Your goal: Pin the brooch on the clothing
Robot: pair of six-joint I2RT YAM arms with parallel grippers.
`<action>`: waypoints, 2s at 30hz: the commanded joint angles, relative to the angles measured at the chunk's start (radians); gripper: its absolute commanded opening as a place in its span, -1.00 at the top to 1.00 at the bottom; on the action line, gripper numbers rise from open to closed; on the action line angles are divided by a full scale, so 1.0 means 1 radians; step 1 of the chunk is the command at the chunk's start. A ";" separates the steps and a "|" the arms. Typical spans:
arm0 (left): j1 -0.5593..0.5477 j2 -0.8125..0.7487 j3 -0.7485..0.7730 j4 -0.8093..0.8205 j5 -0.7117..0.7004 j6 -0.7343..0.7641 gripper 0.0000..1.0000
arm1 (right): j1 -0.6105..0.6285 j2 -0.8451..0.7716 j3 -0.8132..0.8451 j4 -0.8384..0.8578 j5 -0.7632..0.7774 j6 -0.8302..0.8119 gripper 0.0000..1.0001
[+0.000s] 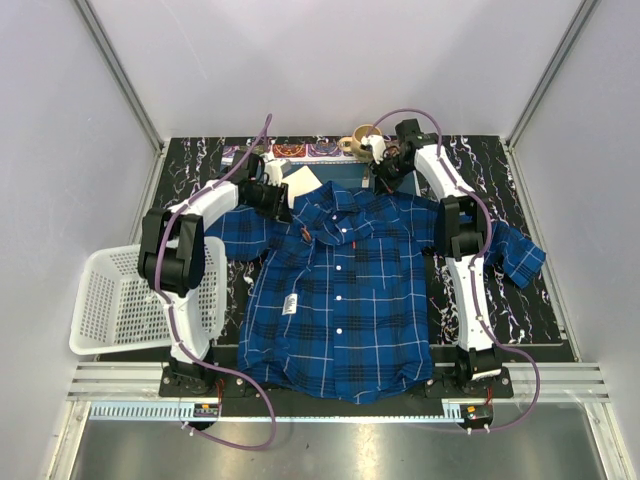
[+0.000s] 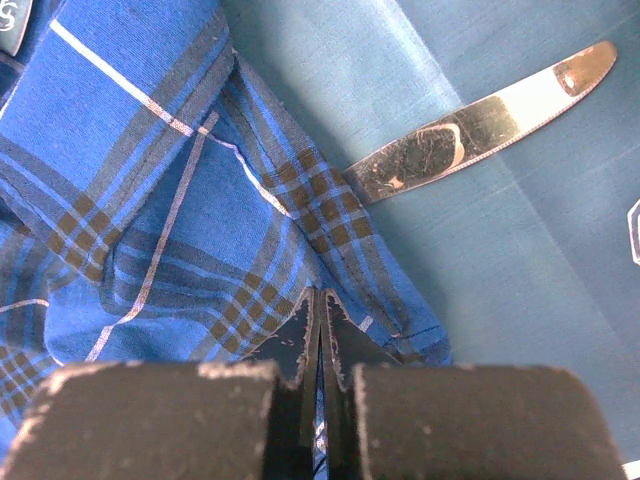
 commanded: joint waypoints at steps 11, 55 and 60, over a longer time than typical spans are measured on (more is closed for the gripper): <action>-0.003 -0.108 0.054 0.153 -0.108 0.252 0.94 | -0.071 -0.221 -0.162 0.232 0.120 0.167 1.00; 0.336 0.161 0.317 -0.375 -0.366 0.829 -0.61 | 0.091 -0.467 -0.453 0.107 0.007 0.207 -0.88; 0.374 0.199 0.353 -0.374 -0.412 0.849 -0.67 | 0.108 -0.473 -0.562 0.101 0.003 0.202 -0.78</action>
